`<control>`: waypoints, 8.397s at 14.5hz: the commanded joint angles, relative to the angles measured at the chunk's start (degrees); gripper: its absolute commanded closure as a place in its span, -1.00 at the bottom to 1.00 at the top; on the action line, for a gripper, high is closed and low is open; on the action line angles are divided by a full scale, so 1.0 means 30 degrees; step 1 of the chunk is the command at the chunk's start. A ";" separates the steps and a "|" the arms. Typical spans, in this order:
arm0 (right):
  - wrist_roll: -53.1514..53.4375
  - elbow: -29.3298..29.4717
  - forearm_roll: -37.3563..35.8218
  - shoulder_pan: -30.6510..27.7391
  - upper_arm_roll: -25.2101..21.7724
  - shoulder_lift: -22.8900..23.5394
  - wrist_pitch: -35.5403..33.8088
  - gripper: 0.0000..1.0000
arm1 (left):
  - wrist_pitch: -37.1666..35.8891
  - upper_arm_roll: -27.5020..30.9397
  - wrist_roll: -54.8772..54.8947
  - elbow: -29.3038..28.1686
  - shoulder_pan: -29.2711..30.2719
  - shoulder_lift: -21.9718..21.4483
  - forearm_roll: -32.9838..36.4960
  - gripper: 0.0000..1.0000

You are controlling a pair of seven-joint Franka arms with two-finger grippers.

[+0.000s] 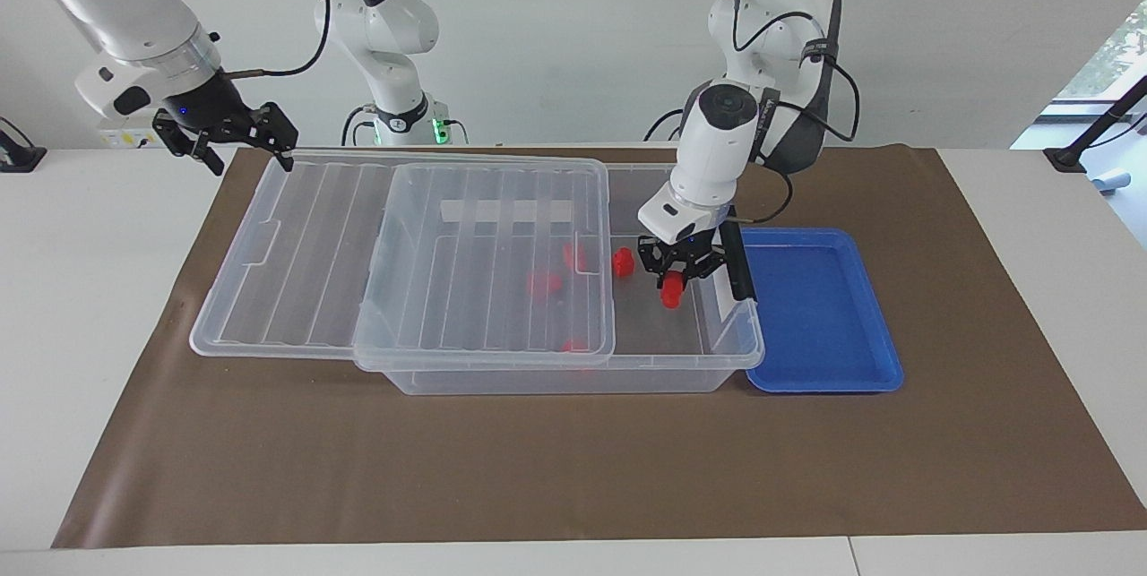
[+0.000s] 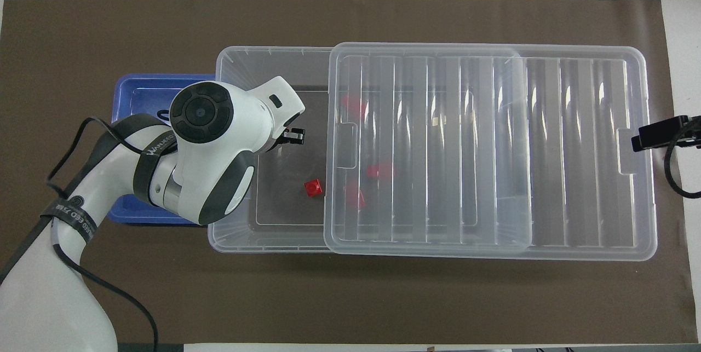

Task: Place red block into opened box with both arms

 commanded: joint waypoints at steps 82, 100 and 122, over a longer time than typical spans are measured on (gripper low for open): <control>0.4846 -0.6453 -0.0382 0.5256 -0.2530 0.0865 0.8679 1.00 | -1.2876 0.0524 0.6775 0.4927 0.8970 -0.5343 -0.0166 -1.00; 0.6079 -0.5581 -0.0324 0.5960 -0.2501 0.1068 0.7689 1.00 | -1.2876 0.0524 0.6775 0.4927 0.8970 -0.5343 -0.0166 -1.00; 0.3443 0.1662 -0.0178 0.2945 -0.2736 0.1041 -0.0698 -1.00 | -1.2876 0.0524 0.6775 0.4927 0.8970 -0.5343 -0.0166 -1.00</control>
